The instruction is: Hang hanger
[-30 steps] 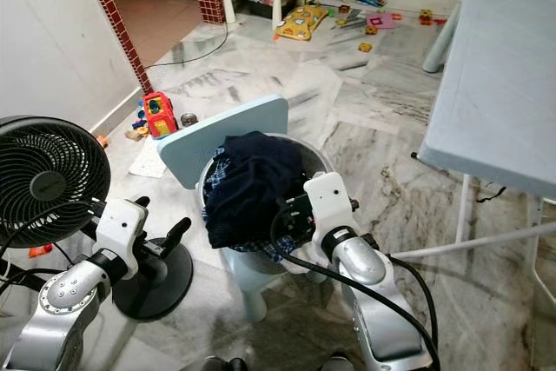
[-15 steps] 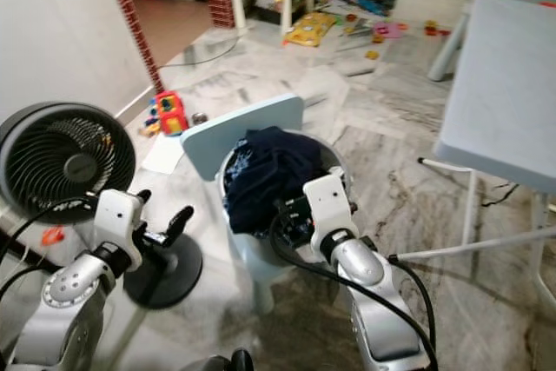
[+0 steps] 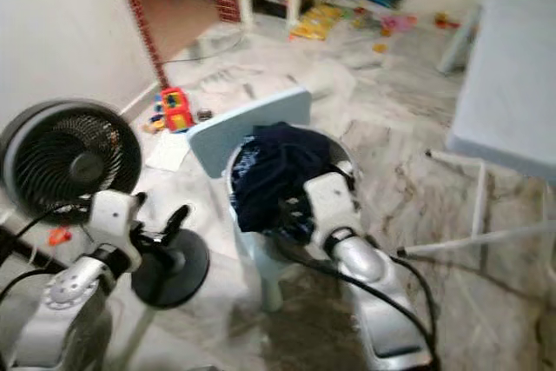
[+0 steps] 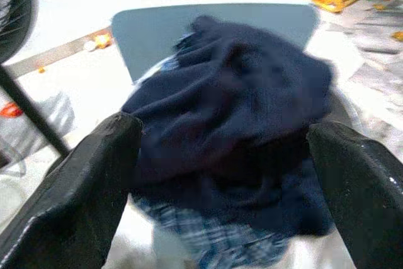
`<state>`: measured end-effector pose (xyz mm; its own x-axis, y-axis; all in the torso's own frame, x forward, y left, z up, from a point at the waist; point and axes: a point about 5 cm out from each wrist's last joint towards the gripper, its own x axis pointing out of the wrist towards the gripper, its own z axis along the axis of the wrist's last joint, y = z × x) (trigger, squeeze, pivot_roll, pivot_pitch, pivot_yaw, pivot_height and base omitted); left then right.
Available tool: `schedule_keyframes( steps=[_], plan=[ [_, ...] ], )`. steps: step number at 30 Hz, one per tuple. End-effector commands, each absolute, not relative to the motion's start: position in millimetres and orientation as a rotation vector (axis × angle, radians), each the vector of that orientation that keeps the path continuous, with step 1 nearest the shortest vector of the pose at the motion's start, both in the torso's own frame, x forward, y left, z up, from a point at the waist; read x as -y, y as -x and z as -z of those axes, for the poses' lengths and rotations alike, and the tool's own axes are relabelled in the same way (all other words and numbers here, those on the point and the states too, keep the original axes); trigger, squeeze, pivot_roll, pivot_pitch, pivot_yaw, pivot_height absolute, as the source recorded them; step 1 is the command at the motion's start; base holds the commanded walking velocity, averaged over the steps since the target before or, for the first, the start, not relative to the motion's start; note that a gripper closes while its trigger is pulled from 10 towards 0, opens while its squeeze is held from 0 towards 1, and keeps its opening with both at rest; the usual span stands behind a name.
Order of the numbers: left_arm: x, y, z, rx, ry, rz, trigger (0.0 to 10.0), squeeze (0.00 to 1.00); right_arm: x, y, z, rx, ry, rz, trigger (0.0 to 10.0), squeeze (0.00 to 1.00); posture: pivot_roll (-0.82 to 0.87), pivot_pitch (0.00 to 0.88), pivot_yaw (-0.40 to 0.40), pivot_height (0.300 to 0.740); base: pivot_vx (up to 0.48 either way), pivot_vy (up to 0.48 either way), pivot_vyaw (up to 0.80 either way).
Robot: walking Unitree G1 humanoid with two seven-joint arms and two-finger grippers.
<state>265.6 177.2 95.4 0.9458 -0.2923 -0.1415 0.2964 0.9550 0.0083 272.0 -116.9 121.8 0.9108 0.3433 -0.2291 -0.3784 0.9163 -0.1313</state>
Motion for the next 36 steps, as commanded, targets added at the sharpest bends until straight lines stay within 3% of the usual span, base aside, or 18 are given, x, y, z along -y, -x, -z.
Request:
schedule_keyframes(
  steps=[1, 17, 25, 29, 36],
  plan=[
    [-171.7, -265.7, -96.9, -0.135, -0.026, 0.316, 10.0, 0.00, 124.9, -271.5, -122.2, -0.206, 0.183, -0.350, 10.0, 0.00, -0.12, 0.111, 0.069, 0.740, 0.270, 0.000, 0.00],
    [-171.7, -265.0, -82.6, -0.220, -0.095, 0.339, 10.0, 0.00, 125.8, -273.1, -123.2, -0.204, 0.188, -0.359, 10.0, 0.00, -0.12, 0.109, 0.056, 0.740, 0.000, 0.000, 0.00],
    [-206.5, -247.3, -44.9, -0.427, -0.482, 0.530, 10.0, 0.00, 126.9, -270.5, -124.2, -0.204, 0.188, -0.361, 10.0, 0.00, -0.12, 0.129, 0.055, 0.740, 0.000, 0.000, 0.00],
    [-211.3, -247.0, -45.5, -0.423, -0.599, 0.598, 10.0, 0.00, 128.7, -267.9, -124.4, -0.206, 0.187, -0.358, 10.0, 0.00, -0.12, 0.145, 0.056, 0.740, 0.000, 0.000, 0.00],
    [-203.1, -269.2, -57.0, -0.287, -0.965, 0.760, 10.0, 0.00, 133.4, -261.1, -126.6, -0.209, 0.186, -0.351, 10.0, 0.00, -0.14, 0.183, 0.061, 0.740, 0.000, 0.000, 0.00]
  ],
)
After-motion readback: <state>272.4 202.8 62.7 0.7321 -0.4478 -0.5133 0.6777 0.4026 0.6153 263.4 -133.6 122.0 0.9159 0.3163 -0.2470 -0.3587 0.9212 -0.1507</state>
